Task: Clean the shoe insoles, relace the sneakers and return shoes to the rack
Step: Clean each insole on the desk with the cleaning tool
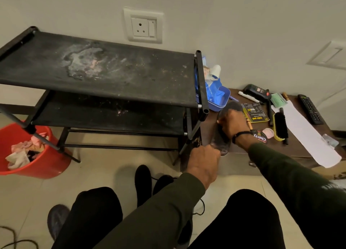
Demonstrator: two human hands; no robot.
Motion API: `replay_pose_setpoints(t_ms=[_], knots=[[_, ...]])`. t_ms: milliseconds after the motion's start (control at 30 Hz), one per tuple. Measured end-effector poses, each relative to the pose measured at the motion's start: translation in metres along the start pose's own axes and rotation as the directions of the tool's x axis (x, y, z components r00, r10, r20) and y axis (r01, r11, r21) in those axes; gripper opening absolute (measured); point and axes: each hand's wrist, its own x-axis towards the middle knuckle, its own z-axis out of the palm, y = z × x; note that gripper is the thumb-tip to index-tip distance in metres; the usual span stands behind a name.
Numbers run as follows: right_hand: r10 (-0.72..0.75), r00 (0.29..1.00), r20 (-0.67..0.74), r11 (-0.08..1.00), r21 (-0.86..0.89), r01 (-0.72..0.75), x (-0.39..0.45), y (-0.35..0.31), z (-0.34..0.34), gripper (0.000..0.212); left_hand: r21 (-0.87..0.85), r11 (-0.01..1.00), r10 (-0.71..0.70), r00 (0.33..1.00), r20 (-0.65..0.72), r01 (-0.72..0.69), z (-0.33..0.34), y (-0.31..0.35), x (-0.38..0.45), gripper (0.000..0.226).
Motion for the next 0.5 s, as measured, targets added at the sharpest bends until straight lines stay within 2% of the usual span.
replay_pose_setpoints(t_ms=[133, 300, 500], knots=[[0.042, 0.998, -0.036, 0.999, -0.031, -0.044, 0.034, 0.0, 0.001, 0.008, 0.043, 0.999, -0.011, 1.0, -0.008, 0.011, 0.003, 0.003, 0.003, 0.024], [0.109, 0.989, -0.103, 0.993, -0.021, -0.112, 0.04, -0.005, 0.005, 0.017, 0.063, 0.998, 0.003, 1.0, 0.011, -0.003, 0.005, 0.003, -0.001, 0.035], [0.099, 0.995, -0.028, 0.995, 0.038, -0.097, 0.005, -0.007, 0.005, 0.016, 0.091, 0.996, -0.02, 0.996, 0.083, 0.012, -0.001, 0.009, -0.007, 0.045]])
